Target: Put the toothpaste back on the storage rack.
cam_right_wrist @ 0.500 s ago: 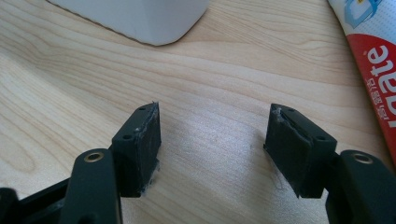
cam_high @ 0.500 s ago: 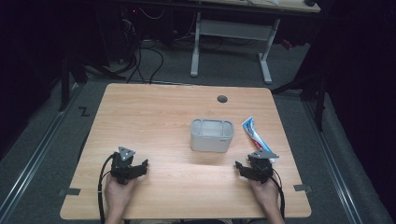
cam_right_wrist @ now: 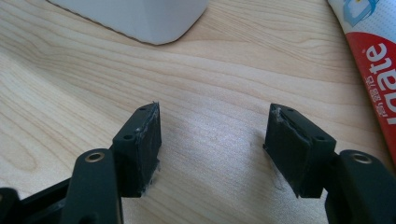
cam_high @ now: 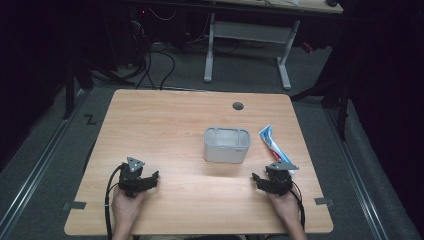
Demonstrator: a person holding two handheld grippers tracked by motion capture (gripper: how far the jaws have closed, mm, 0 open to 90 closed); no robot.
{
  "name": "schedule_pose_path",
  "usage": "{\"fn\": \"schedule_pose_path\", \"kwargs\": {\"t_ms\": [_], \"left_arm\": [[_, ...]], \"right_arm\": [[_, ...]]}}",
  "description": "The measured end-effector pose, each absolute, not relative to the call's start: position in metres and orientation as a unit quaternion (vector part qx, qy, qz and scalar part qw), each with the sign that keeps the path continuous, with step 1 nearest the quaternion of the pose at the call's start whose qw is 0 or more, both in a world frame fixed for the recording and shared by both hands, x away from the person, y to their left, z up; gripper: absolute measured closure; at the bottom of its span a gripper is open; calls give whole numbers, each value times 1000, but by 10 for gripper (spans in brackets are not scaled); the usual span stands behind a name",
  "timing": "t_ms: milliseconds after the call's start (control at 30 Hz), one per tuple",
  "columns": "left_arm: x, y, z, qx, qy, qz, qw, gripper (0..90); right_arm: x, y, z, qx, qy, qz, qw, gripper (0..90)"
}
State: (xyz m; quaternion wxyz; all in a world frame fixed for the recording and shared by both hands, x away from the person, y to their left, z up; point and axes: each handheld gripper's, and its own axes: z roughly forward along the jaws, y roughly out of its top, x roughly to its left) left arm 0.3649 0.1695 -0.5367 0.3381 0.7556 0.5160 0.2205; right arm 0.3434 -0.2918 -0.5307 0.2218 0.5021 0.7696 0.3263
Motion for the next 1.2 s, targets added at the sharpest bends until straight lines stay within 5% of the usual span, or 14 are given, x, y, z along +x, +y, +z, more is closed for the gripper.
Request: {"fn": "schedule_pose_path", "kwargs": {"t_ms": [633, 1200], "left_arm": [[365, 170, -537, 755, 516, 220, 338, 238], [365, 170, -537, 755, 517, 219, 338, 240]], "right_arm": [[345, -294, -531, 511, 767, 319, 222, 268], [339, -309, -520, 537, 743, 334, 218, 391]]}}
